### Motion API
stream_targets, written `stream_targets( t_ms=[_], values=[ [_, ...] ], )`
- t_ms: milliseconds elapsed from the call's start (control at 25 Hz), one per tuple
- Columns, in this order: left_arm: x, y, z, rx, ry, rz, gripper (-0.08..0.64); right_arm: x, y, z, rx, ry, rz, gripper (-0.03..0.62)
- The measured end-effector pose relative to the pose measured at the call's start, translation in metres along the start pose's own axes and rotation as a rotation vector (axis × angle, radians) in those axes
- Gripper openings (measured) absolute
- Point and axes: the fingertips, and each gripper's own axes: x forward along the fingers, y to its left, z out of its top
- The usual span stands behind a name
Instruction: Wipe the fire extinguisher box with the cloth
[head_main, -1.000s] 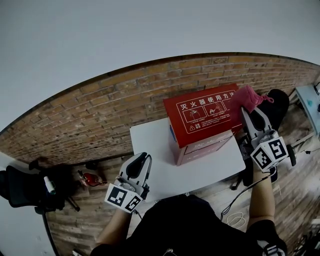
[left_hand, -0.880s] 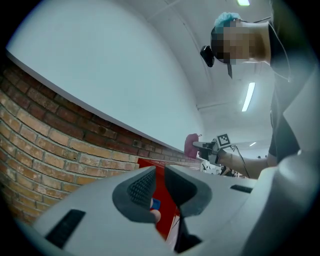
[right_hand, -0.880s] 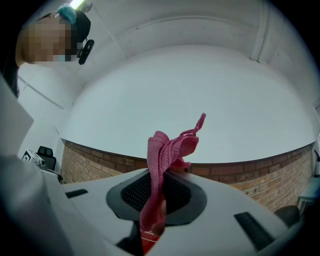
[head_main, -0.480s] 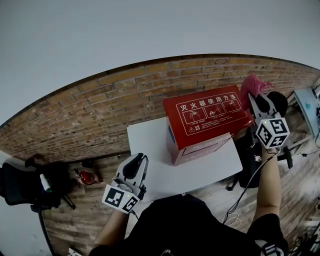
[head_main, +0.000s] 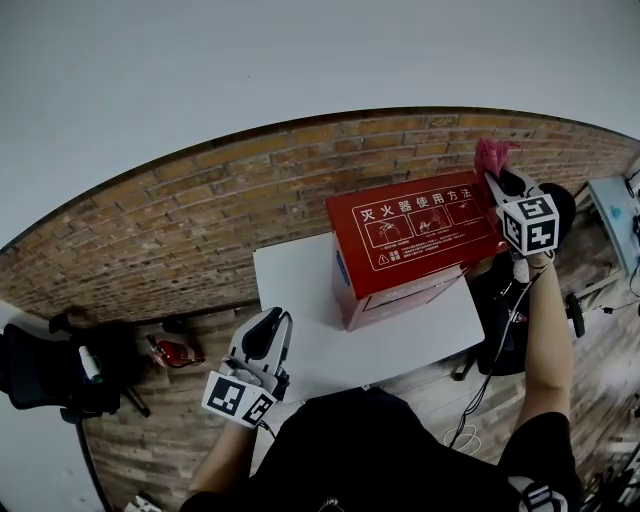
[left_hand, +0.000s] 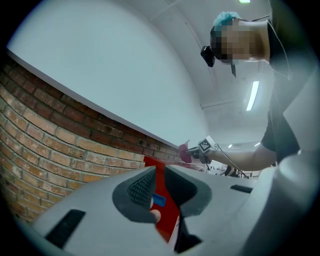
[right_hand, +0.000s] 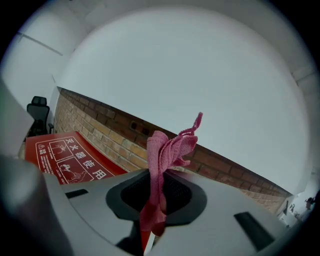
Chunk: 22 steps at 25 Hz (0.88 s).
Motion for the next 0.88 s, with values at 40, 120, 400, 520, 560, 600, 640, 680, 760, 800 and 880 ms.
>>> stream_targets(
  t_ms=[40,120,400,520,560,600,640,680,760,800,880],
  values=[
    [0.0,0.0,0.0,0.0,0.0,0.0,0.086,0.005,0.001,-0.003,-0.012,0.026,0.009,0.074],
    [0.0,-0.001,0.0,0.0,-0.001,-0.001,0.086,0.015,0.002,-0.01,-0.031,0.078,0.029,0.074],
    [-0.001,-0.004,-0.003,-0.002,0.004,-0.006,0.087,0.039,0.019,-0.029,-0.062,0.211,0.128,0.074],
    [-0.001,-0.005,-0.003,-0.003,0.007,-0.01,0.087,0.045,0.026,-0.032,-0.058,0.246,0.157,0.074],
    [-0.001,-0.005,-0.003,-0.003,0.007,-0.011,0.086,0.047,0.027,-0.033,-0.054,0.254,0.161,0.074],
    [-0.001,-0.006,-0.004,-0.003,0.008,-0.013,0.086,0.047,0.027,-0.033,-0.048,0.261,0.165,0.074],
    [-0.001,-0.006,-0.004,-0.002,0.009,-0.015,0.087,0.048,0.027,-0.034,-0.039,0.267,0.169,0.074],
    [0.0,-0.007,-0.005,-0.001,0.01,-0.016,0.087,0.048,0.027,-0.035,-0.026,0.273,0.175,0.074],
    [0.0,-0.007,-0.006,-0.001,0.013,-0.019,0.087,0.049,0.026,-0.037,0.002,0.28,0.186,0.074],
    [0.0,-0.008,-0.006,-0.001,0.014,-0.02,0.087,0.05,0.026,-0.037,0.015,0.281,0.19,0.074],
    [-0.001,-0.008,-0.007,-0.001,0.015,-0.024,0.087,0.05,0.025,-0.036,0.038,0.282,0.192,0.074]
  ],
)
